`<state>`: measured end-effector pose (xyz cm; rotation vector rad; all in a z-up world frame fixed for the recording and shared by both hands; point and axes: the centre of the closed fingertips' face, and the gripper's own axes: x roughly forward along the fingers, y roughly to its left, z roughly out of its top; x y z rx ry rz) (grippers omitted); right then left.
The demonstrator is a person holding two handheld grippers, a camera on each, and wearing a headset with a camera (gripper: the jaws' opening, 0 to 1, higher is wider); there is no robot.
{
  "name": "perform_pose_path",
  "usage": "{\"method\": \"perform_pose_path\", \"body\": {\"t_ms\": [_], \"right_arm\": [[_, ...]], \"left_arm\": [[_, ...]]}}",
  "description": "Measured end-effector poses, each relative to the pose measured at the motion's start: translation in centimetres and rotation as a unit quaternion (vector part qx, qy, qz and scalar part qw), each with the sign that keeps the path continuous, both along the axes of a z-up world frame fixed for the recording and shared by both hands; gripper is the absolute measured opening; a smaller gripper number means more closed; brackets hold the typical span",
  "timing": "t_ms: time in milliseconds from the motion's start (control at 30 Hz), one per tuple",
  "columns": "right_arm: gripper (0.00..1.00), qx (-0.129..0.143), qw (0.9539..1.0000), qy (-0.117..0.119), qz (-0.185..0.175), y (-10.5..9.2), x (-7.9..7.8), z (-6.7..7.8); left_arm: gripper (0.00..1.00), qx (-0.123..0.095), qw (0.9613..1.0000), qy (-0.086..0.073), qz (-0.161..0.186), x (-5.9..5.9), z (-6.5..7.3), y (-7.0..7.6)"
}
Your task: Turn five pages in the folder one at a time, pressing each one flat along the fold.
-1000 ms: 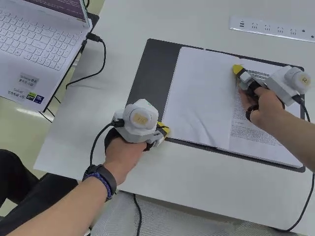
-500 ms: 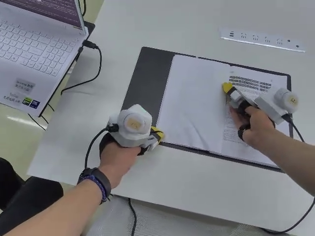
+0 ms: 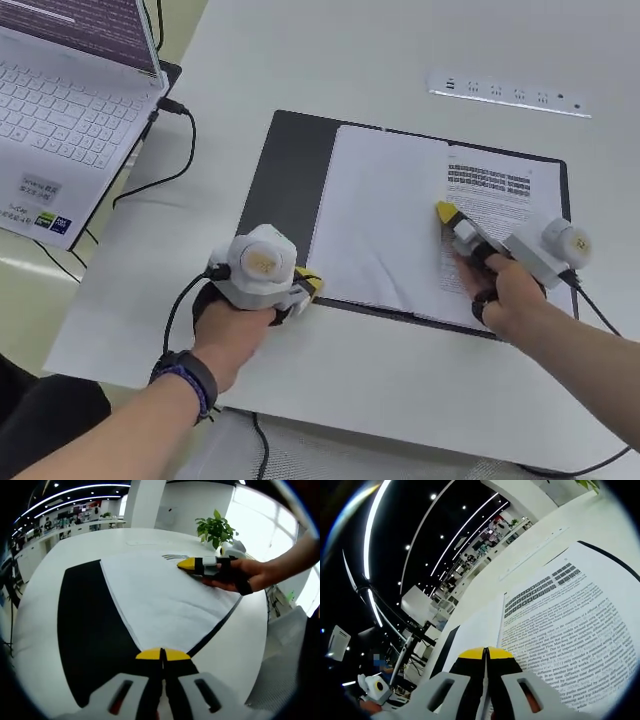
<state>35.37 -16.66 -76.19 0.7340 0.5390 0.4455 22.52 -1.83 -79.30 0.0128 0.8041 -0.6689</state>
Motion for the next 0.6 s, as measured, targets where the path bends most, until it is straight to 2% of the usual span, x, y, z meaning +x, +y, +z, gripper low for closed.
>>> {"method": "perform_pose_path", "body": {"t_ms": [133,400,600], "right_arm": [[0.00,0.006,1.0000,0.001,-0.003,-0.4,-0.6,-0.4],[0.00,0.002,1.0000,0.005,0.008,-0.2,-2.4,-0.3],[0.00,-0.001,0.9998,0.008,0.016,-0.4,-3.8,-0.6]], "left_arm": [[0.00,-0.001,1.0000,0.000,0.001,0.0,0.0,0.0],[0.00,0.003,1.0000,-0.007,0.005,0.0,0.0,0.0],[0.00,0.000,1.0000,-0.006,0.005,0.0,0.0,0.0]]}}
